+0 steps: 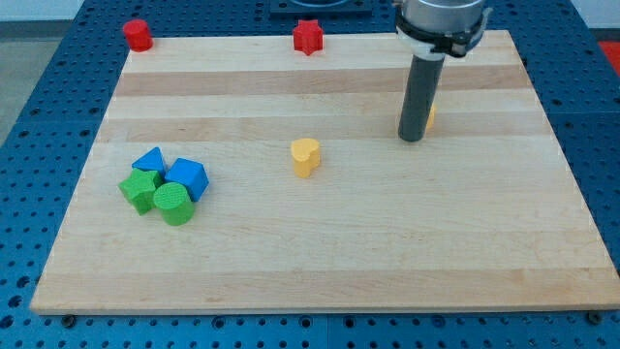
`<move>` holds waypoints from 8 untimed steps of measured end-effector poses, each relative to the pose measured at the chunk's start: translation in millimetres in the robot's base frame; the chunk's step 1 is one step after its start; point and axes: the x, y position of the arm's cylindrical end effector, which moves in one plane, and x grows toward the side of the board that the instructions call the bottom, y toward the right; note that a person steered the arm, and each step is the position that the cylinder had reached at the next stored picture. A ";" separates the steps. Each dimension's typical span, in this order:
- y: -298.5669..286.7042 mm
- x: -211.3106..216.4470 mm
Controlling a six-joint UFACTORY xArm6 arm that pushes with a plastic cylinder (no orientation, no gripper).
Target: Place the yellow hexagon to top right corner
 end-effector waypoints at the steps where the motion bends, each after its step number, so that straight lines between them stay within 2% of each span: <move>1: 0.0 -25.9; 3: 10.3 -70.7; 4: 29.6 -78.1; 7: 41.4 -73.1; 8: 61.2 -53.1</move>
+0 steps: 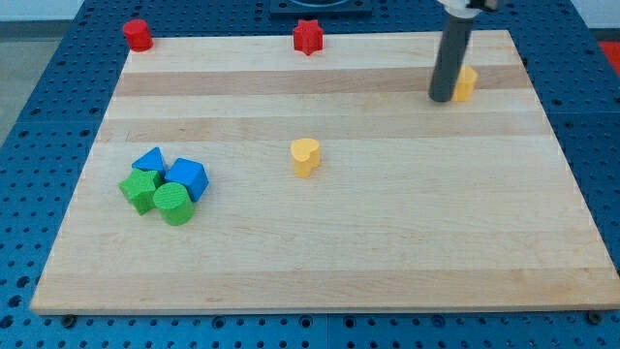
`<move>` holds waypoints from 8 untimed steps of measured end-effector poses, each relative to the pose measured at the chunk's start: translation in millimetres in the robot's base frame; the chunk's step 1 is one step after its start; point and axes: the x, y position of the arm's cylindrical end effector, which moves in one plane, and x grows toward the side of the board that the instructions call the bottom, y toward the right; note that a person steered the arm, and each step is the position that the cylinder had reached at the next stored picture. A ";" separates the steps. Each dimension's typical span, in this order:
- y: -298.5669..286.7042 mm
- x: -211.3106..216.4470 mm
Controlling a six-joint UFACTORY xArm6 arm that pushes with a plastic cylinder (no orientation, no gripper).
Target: Place the yellow hexagon to top right corner
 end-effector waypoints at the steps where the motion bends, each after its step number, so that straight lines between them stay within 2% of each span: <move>1: 26.4 2.9; 2: 34.9 -2.6; 5: 33.8 -92.2; 8: 47.2 -93.8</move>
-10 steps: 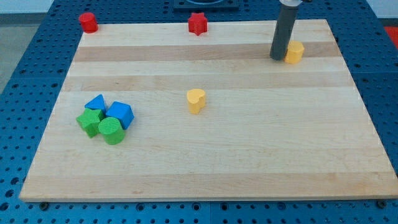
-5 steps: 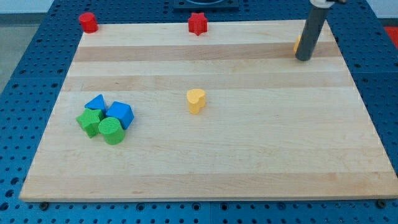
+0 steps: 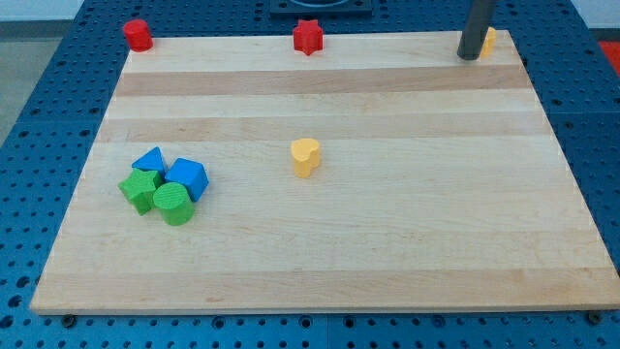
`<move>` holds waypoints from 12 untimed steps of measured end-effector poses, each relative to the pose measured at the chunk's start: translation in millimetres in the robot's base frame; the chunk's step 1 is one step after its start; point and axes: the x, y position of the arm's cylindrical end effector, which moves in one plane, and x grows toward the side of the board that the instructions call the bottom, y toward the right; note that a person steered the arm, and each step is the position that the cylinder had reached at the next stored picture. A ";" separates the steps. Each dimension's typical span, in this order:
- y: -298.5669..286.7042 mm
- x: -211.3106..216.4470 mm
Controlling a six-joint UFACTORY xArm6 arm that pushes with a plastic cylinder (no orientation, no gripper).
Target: Place the yellow hexagon to top right corner
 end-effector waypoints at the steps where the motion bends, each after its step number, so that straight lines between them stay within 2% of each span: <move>1: 5.2 -0.9; 3: 2.4 -16.7; 7: 25.8 -17.7; 10: 24.0 28.2; 12: 13.5 33.0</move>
